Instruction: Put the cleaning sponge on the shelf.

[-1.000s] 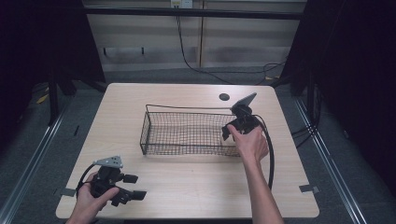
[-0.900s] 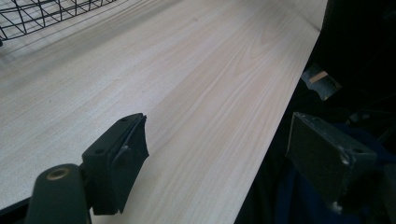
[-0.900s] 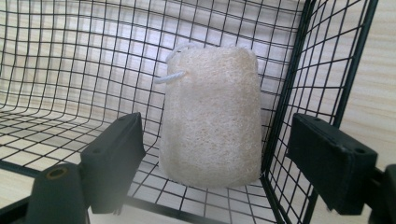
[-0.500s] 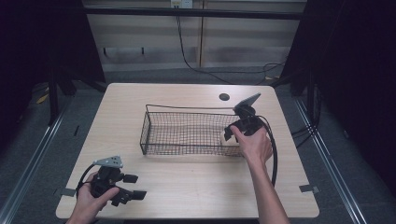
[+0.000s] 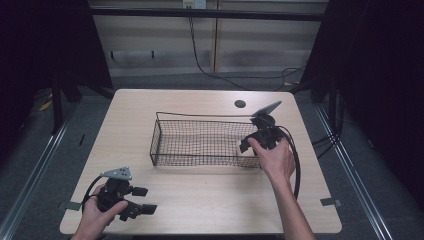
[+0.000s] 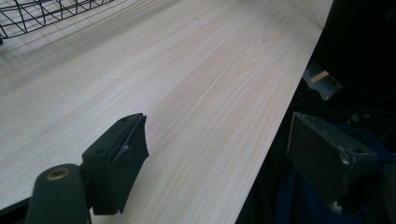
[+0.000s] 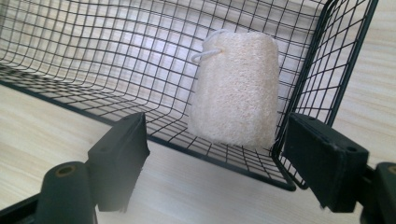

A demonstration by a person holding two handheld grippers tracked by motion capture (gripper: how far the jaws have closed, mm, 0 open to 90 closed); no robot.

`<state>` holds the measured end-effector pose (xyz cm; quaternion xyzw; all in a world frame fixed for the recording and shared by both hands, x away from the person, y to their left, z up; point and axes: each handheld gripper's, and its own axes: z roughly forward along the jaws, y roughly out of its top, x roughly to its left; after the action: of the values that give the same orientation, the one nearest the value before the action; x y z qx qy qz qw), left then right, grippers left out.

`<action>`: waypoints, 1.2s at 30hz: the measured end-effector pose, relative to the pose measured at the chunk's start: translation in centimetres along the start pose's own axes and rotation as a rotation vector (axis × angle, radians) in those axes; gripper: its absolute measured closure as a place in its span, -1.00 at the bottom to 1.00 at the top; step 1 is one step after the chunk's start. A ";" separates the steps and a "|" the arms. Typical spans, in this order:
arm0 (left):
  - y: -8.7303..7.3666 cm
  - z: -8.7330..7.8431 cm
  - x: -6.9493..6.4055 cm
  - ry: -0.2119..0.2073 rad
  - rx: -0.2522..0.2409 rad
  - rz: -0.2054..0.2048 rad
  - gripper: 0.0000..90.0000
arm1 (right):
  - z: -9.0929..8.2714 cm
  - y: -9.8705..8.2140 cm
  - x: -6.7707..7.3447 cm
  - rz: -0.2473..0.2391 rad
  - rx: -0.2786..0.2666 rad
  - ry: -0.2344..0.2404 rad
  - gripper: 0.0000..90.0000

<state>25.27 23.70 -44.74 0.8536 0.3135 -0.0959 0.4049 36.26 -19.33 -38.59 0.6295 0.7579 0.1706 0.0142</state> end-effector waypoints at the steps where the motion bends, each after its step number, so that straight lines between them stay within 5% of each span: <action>1: 0.0 0.0 0.0 0.000 0.000 0.000 -0.56 | 0.0 0.0 0.0 0.000 0.000 0.000 -0.52; 18: 0.0 0.1 0.0 0.001 -0.002 -0.007 -0.56 | -1.3 -3.4 0.1 -0.046 -0.043 0.055 -0.49; 36: -0.1 0.0 0.0 0.003 -0.003 -0.004 -0.56 | -0.6 -7.7 0.5 -0.104 -0.039 0.092 -0.48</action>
<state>25.26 23.73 -44.80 0.8525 0.3158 -0.0949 0.4057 28.73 -20.19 -40.04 0.5803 0.7861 0.2130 0.0005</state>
